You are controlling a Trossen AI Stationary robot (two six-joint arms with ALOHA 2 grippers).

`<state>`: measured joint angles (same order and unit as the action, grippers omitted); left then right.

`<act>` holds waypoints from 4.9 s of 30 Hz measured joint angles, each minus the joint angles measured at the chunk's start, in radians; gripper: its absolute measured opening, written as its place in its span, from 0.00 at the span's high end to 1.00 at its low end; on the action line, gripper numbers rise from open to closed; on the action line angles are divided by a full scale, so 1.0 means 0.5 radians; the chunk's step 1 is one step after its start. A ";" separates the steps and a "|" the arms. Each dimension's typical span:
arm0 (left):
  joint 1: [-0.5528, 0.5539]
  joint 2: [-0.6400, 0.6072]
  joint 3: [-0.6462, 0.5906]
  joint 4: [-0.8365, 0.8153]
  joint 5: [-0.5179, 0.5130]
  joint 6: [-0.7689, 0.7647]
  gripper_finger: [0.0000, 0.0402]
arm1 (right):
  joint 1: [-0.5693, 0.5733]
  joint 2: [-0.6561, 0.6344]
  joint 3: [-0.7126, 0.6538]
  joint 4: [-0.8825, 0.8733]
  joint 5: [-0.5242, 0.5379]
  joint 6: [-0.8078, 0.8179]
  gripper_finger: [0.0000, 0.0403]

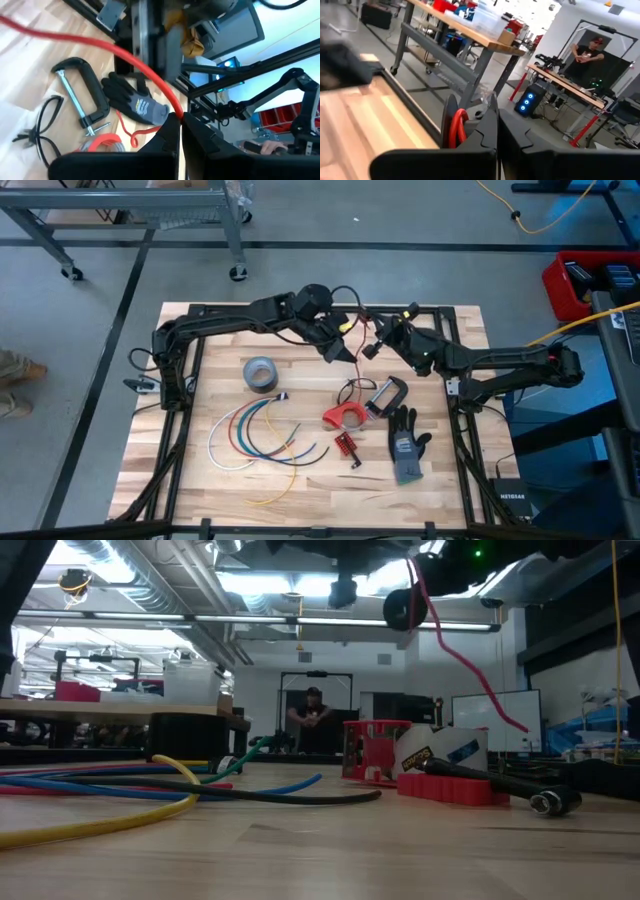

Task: Coil cords
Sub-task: Coil the red wire onto the spool

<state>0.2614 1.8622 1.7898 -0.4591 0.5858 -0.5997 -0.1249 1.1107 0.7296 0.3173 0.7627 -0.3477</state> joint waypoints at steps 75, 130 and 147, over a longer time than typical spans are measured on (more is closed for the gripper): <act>-0.021 0.049 0.101 -0.881 -1.664 1.162 0.76 | 0.001 -0.554 -0.002 0.164 -0.623 0.330 0.99; -0.260 -0.397 -2.157 2.832 -1.118 0.501 0.86 | 0.001 -0.818 -0.002 -0.508 -0.818 0.695 0.99; -0.300 -0.141 -1.882 2.826 -1.497 1.216 0.86 | 0.001 -0.523 -0.003 -0.174 -1.025 0.745 0.99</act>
<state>0.1112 1.7916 0.8488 0.9540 -0.1627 0.0083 -0.1246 0.8491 0.7280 0.2303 0.2501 0.0246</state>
